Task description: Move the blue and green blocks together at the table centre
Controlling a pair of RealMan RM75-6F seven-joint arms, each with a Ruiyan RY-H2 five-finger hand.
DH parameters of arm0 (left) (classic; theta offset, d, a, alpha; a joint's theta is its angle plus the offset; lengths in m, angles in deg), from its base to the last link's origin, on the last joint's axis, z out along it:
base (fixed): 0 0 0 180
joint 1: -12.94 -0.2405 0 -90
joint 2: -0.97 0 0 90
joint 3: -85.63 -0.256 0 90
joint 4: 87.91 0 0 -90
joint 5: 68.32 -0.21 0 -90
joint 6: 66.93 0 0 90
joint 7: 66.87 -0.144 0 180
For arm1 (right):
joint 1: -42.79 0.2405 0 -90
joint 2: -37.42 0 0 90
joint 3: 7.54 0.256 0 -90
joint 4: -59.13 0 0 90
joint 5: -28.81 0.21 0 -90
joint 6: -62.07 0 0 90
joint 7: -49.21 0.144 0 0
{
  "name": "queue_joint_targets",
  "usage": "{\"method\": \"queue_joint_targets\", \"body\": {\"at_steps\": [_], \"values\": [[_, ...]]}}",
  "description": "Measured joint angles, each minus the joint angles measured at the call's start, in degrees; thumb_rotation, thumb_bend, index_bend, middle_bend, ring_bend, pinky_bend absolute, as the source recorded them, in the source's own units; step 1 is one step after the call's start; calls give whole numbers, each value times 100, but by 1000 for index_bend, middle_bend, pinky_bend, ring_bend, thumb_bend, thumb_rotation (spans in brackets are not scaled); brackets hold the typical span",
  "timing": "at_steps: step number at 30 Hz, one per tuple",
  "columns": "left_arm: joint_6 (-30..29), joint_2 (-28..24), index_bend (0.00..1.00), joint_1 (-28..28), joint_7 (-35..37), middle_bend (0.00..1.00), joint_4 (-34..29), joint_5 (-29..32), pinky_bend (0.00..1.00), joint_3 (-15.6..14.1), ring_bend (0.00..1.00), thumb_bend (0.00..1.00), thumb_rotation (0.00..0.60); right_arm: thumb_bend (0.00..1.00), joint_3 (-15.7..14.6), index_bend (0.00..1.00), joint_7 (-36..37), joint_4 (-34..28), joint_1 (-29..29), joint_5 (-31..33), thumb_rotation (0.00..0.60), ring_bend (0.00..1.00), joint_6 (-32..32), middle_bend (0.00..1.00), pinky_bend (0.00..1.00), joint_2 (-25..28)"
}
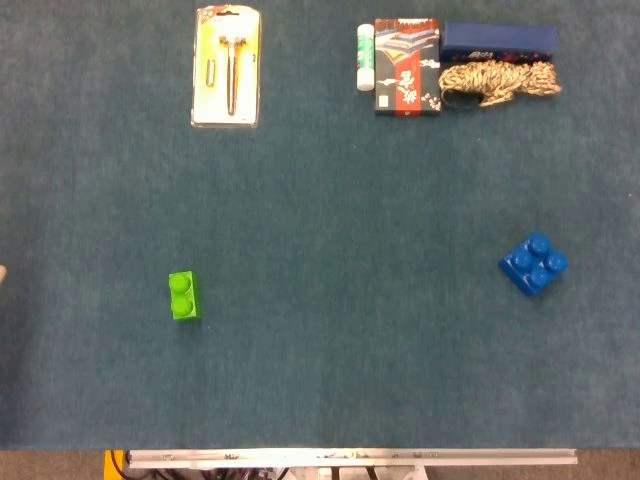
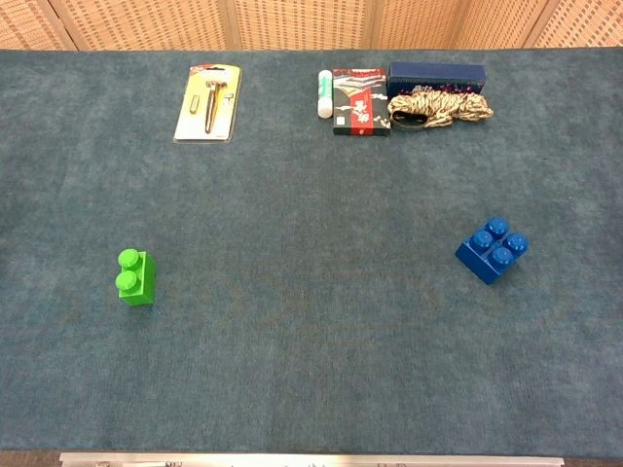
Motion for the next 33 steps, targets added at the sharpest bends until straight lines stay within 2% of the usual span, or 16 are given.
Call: {"method": "queue_joint_targets", "body": {"at_steps": [11, 18, 28, 33], "values": [[-13, -24, 456, -61, -20, 380, -12, 118, 446, -10, 273, 0, 600, 41, 24, 419, 52, 28, 93, -31, 600, 187, -72, 280, 176, -25], [-91, -74, 457, -126, -46, 381, -98, 146, 447, -13, 273, 0, 600, 41, -70, 419, 189, 36, 250, -291, 600, 167, -243, 248, 176, 3], [-167, -129, 457, -170, -42, 387, -183, 125, 447, -5, 274, 0, 600, 41, -320, 419, 356, -244, 841, -629, 600, 104, -1274, 196, 173, 501], [-157, -131, 457, -173, -41, 388, -182, 146, 447, 4, 275, 0, 600, 41, -374, 381, 108, -506, 1115, -561, 600, 72, -1808, 168, 111, 696]]}}
